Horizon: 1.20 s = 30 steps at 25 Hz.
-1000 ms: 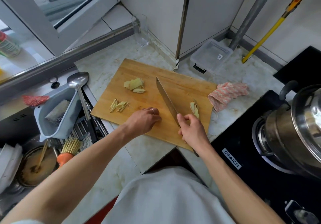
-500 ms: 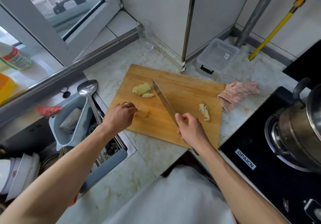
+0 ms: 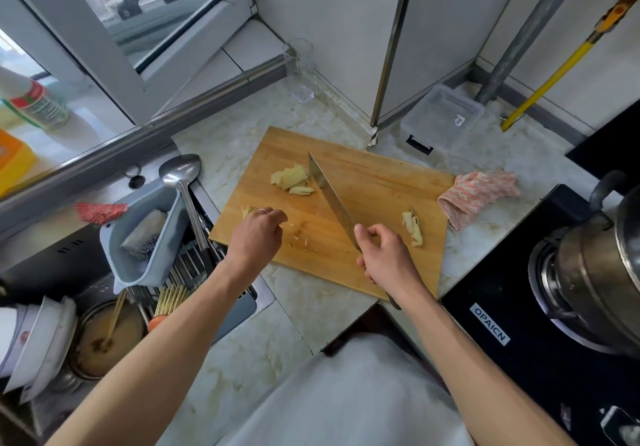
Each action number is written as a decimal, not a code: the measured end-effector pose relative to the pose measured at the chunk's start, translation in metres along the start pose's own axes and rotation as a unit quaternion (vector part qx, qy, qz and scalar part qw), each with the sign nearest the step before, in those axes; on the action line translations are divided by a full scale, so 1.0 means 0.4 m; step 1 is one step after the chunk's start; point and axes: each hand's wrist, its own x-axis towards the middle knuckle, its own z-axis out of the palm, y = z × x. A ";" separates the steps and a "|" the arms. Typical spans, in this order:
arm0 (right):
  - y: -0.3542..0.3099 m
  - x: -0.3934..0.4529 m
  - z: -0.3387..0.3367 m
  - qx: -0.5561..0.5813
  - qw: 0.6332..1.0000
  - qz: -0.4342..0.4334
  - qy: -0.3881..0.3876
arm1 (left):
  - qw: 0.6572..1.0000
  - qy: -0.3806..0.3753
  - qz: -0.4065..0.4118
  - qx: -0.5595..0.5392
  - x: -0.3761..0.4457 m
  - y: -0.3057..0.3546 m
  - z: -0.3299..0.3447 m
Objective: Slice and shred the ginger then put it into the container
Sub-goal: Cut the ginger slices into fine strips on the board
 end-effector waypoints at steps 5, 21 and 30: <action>-0.008 0.010 0.000 0.000 1.000 -0.002 0.003 | 0.999 0.005 -0.036 -0.001 -0.012 -0.009 -0.017; -0.027 0.047 -0.036 -0.009 1.000 -0.011 -0.009 | 0.984 0.030 -0.112 -0.134 0.005 0.029 -0.041; -0.027 0.066 -0.052 -0.019 0.999 -0.009 -0.030 | 0.992 -0.009 -0.085 -0.092 0.039 0.039 -0.008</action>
